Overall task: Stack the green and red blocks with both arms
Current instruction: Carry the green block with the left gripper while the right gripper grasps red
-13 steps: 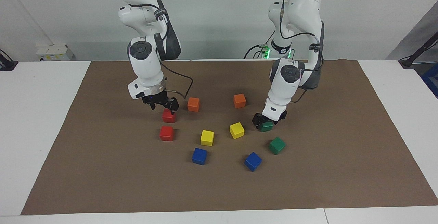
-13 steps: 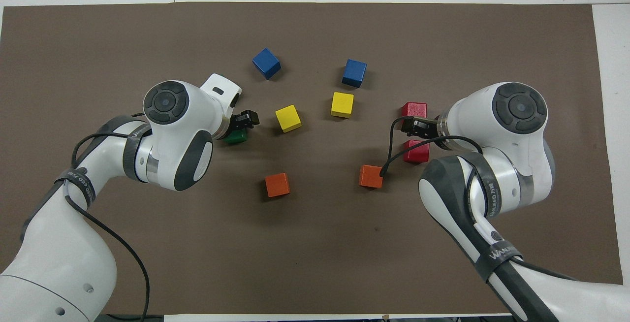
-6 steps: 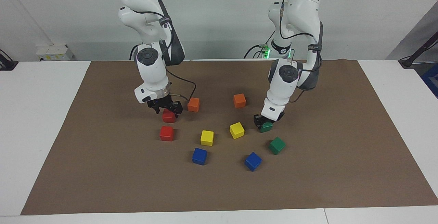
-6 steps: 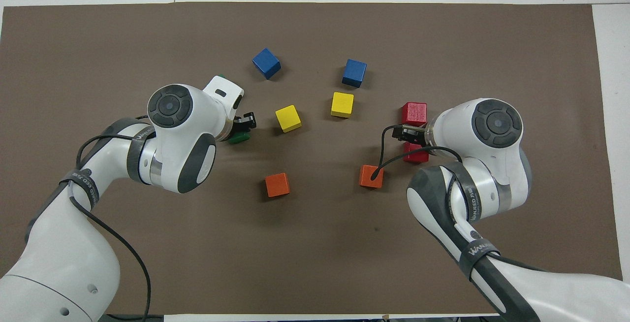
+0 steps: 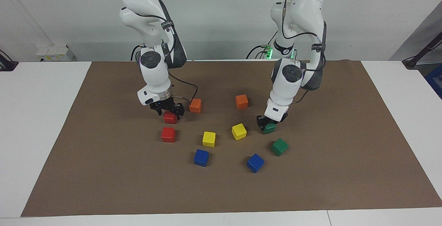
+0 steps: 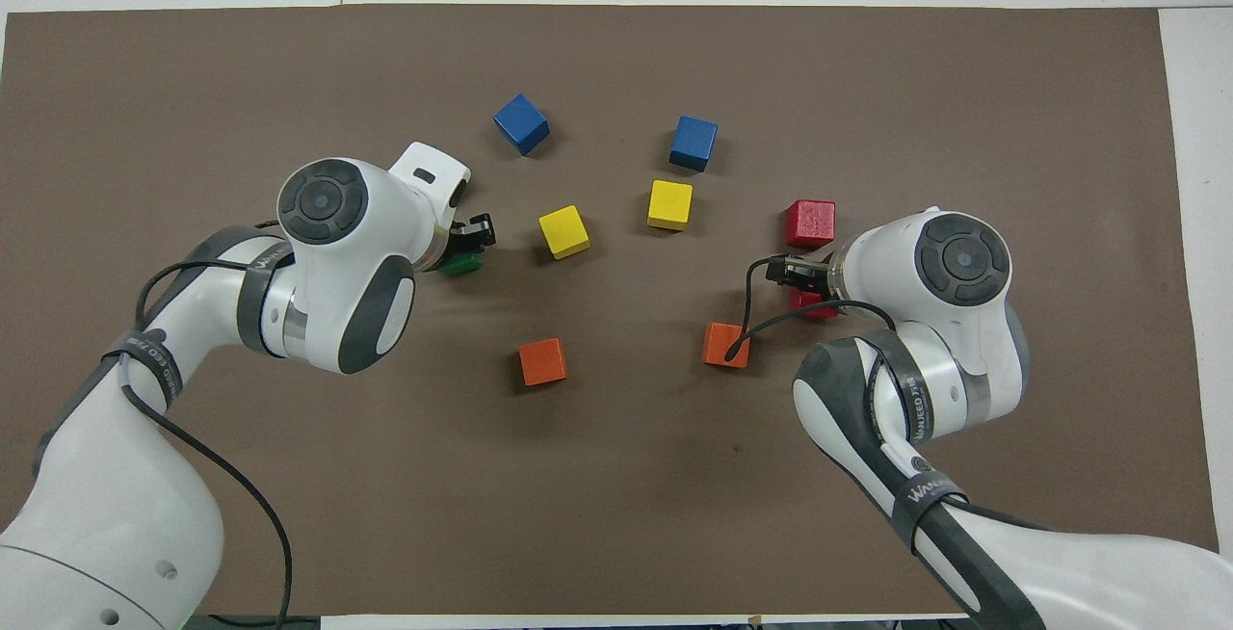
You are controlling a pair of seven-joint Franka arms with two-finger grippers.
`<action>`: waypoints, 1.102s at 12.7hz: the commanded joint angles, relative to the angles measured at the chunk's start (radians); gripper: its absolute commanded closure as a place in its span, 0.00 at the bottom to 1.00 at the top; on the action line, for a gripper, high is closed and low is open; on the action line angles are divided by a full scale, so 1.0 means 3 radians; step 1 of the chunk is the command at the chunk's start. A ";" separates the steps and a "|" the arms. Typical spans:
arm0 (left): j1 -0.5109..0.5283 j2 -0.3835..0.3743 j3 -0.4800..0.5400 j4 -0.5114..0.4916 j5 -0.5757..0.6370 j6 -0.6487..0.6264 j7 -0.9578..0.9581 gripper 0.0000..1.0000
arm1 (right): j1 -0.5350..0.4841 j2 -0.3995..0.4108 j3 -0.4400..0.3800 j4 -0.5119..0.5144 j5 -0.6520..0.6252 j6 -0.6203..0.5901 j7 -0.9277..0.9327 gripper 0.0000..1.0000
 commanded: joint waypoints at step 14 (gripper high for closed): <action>0.1981 -0.0160 0.0007 -0.0413 0.0020 0.0358 0.2915 1.00 | -0.0203 -0.0040 -0.0015 0.0233 0.0029 -0.0466 -0.0445 0.77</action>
